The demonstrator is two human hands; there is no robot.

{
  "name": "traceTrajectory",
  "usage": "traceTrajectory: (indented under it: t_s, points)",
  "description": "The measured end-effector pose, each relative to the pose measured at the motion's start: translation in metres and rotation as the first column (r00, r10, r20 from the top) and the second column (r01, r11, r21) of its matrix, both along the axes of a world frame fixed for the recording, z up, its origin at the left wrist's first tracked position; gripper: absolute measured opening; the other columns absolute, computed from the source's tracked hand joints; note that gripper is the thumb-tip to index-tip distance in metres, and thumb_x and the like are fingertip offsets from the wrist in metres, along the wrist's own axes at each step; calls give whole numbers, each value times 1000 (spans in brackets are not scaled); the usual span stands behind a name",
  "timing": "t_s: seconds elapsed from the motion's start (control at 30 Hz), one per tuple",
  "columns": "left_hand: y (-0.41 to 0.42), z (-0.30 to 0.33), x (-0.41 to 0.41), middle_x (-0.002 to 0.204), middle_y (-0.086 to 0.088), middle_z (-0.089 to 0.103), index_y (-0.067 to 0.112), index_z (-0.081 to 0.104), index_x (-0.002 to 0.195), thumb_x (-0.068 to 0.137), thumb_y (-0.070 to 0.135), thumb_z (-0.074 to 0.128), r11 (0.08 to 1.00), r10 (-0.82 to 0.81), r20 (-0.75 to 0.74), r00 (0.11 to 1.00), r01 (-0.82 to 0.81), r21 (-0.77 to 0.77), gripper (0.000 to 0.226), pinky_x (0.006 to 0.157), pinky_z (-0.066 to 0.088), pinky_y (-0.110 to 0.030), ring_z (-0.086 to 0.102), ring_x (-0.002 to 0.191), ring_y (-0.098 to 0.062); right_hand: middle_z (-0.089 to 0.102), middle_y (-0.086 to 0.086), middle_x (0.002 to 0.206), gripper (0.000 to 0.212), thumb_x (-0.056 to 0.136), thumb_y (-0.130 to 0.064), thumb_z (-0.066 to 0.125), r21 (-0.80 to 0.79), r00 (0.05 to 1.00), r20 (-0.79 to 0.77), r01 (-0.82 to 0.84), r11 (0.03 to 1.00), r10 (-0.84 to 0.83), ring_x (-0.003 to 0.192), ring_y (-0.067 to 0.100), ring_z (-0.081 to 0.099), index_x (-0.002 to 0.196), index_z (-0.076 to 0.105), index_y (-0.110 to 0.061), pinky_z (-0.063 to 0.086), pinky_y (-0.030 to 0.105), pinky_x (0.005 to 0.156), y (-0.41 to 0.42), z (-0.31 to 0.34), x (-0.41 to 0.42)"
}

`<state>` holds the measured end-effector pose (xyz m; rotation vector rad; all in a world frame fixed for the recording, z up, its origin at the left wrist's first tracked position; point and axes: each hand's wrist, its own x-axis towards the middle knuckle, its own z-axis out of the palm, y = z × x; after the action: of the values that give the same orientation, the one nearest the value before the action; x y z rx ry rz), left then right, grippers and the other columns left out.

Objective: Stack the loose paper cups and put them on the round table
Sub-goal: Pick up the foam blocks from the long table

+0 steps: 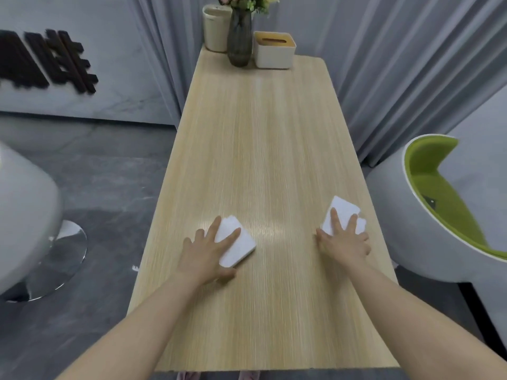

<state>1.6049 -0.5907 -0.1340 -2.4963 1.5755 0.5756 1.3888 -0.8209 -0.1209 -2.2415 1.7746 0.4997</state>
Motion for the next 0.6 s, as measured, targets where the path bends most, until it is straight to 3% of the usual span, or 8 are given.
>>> traceTrajectory:
  t_s: [0.13, 0.3, 0.6]
  points:
    - [-2, 7, 8, 160, 6, -17, 51, 1, 148, 79, 72, 46, 998, -30, -1, 1000, 30, -48, 85, 97, 32, -44, 29, 129, -29, -1, -3, 159, 74, 86, -64, 36, -17, 991, 135, 2, 1000, 0, 127, 37, 25, 147, -2, -47, 35, 46, 95, 9, 7, -5]
    - [-21, 46, 4, 160, 15, 9, 53, 24, 144, 79, 72, 46, 961, 13, -28, 1000, -20, -277, 71, 94, 30, -42, 34, 127, -27, 15, -9, 154, 67, 82, -62, 44, -149, 954, 299, 40, 988, 6, 122, 31, 24, 142, 20, -48, 38, 42, 92, 42, 31, -18]
    - [-49, 122, -32, 153, 18, 27, 55, 39, 135, 75, 67, 50, 850, -97, 38, 995, 103, -517, 62, 91, 26, -41, 35, 123, -27, 15, -14, 153, 66, 81, -53, 55, -257, 902, 419, 230, 939, -106, 125, 26, 23, 141, 28, -49, 33, 41, 97, 115, 100, -57]
